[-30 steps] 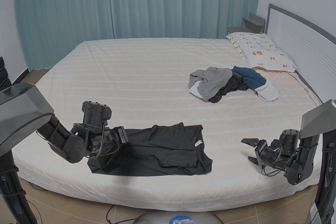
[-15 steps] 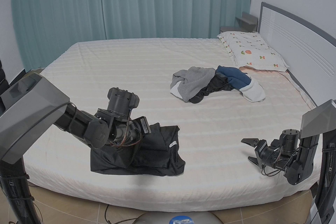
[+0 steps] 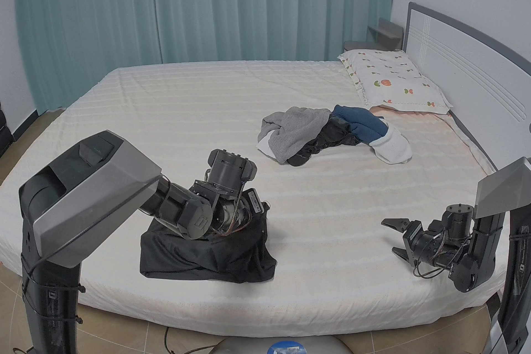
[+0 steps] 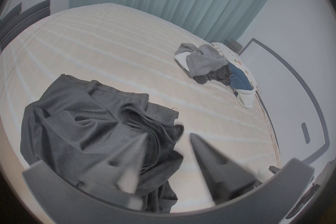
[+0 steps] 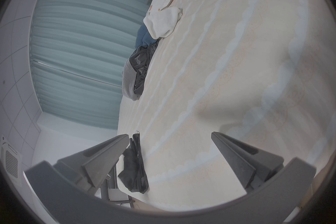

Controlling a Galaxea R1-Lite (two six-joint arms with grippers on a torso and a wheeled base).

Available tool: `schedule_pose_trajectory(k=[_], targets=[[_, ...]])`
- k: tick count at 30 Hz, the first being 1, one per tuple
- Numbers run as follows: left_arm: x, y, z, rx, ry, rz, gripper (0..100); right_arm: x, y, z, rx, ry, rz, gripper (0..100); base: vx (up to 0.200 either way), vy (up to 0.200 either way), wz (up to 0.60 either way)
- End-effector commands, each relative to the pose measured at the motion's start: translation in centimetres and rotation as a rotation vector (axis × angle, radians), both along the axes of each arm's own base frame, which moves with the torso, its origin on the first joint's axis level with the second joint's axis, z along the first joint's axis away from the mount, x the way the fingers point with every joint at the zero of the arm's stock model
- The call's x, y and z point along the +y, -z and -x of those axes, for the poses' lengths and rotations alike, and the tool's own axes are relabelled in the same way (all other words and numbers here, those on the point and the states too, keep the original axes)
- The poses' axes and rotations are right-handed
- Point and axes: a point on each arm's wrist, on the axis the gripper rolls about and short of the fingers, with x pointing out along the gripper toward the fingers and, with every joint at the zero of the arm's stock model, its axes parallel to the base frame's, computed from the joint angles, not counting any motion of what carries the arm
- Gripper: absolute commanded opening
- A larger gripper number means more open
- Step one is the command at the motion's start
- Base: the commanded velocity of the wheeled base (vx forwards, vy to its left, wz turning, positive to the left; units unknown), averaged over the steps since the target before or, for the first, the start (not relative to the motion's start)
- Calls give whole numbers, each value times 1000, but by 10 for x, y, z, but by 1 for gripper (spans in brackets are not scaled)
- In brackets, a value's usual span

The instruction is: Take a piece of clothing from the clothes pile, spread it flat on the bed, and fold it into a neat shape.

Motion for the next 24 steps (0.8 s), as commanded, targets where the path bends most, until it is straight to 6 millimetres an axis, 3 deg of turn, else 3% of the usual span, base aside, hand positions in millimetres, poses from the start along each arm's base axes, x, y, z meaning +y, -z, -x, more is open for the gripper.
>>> schedule_pose_trajectory(k=[1, 5, 14, 21, 23, 24], targets=[[-6, 10, 0, 17, 1, -1, 100, 0, 0, 0, -7, -1, -1, 100, 0, 0, 0], [-8, 9, 10, 34, -2, 13, 100, 0, 0, 0, -5, -1, -1, 100, 0, 0, 0], [19, -36, 33, 1, -64, 82, 100, 0, 0, 0, -4, -1, 1, 100, 0, 0, 0], [86, -31, 36, 78, -206, 191, 100, 0, 0, 0, -3, 0, 2, 100, 0, 0, 0], [99, -29, 36, 93, -223, 218, 100, 0, 0, 0, -3, 0, 2, 100, 0, 200, 0], [124, -25, 39, 126, -262, 282, 100, 0, 0, 0, -4, 0, 1, 100, 0, 200, 0]])
